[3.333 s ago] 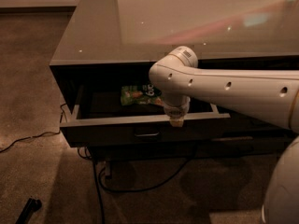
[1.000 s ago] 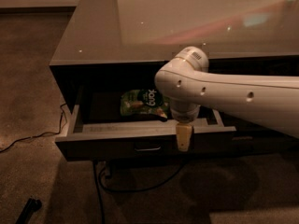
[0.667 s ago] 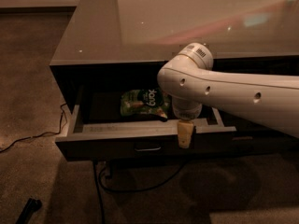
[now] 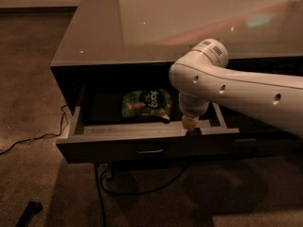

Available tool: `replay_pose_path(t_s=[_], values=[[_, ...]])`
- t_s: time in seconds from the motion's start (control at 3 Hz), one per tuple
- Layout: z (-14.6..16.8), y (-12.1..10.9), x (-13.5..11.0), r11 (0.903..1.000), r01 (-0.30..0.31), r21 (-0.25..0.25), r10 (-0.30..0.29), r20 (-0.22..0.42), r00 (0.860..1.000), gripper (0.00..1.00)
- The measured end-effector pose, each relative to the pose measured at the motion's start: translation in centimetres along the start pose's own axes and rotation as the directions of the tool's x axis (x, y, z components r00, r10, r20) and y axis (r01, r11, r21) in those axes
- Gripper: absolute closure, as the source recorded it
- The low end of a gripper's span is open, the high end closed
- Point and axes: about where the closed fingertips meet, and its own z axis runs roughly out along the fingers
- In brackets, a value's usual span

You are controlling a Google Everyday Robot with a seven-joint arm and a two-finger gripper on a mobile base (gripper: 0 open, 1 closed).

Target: Open top drawer

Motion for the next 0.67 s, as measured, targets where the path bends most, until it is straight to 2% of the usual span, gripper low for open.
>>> replay_pose_path(t_s=[0.67], values=[[-0.32,-0.96,-0.41,0.9987,-0.043,0.026,0.041,0.054,0.998,0.88]])
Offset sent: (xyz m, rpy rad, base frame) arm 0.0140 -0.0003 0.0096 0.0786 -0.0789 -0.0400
